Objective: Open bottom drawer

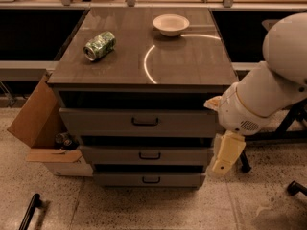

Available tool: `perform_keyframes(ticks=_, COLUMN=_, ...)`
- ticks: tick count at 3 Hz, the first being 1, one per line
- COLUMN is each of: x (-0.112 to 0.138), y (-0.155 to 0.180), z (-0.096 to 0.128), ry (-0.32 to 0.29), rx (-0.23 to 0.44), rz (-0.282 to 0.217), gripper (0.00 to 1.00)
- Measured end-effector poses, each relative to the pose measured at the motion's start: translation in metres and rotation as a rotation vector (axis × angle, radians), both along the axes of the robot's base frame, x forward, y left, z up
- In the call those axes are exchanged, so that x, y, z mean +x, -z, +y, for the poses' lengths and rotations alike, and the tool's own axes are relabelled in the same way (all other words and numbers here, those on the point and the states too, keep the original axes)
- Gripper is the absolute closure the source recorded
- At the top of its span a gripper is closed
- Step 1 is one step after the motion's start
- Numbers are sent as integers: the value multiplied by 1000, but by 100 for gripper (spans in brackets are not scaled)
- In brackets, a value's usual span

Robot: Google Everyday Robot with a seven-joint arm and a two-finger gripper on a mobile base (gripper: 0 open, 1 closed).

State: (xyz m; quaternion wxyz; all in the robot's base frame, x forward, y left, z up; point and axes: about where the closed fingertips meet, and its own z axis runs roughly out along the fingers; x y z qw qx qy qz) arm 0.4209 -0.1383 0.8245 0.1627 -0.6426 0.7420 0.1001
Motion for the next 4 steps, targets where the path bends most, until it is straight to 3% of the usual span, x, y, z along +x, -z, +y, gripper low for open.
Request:
perform_keyframes(ticks=1, x=-8, y=50, z=20, ry=-73, rx=11, rz=18, gripper=0)
perform_keyframes(ticks=3, x=-22, y=180, z=68, ry=-164, rx=41, rz=58, gripper=0)
perform_keyframes(ticks=4, x=-22, y=181, z=68, ry=-164, rx=41, rz=58, gripper=0)
